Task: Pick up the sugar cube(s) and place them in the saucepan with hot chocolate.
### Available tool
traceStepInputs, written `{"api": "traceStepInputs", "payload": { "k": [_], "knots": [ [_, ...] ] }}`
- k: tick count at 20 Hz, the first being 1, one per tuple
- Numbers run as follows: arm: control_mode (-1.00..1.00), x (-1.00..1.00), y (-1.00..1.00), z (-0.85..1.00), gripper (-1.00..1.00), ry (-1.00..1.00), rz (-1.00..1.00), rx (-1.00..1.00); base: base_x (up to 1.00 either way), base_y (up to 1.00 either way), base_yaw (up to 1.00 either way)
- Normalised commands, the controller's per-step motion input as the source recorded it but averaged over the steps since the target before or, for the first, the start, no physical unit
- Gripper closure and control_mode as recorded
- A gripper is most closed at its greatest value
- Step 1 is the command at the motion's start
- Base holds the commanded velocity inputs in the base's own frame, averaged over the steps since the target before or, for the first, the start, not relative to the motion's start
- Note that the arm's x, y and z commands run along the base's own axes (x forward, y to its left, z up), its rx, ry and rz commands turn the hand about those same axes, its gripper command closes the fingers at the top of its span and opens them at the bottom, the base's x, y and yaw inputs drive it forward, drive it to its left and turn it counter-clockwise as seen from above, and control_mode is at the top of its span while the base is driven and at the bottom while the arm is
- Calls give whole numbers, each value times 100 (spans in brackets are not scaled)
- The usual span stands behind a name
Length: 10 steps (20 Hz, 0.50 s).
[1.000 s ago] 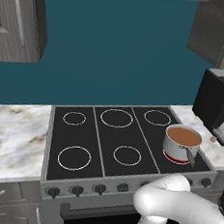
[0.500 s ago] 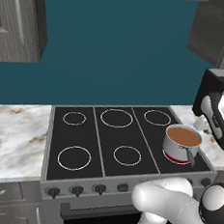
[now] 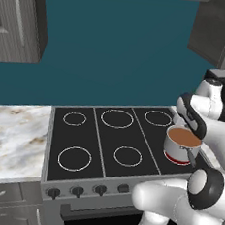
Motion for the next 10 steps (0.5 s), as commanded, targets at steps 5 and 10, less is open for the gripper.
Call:
{"api": "traceStepInputs", "payload": {
  "k": [5, 10],
  "knots": [
    [-100, 56, -6, -19, 100, 9, -8, 0, 0, 0, 0],
    [-100, 38, -16, -39, 100, 8, -5, 0, 0, 0, 0]
  ]
}}
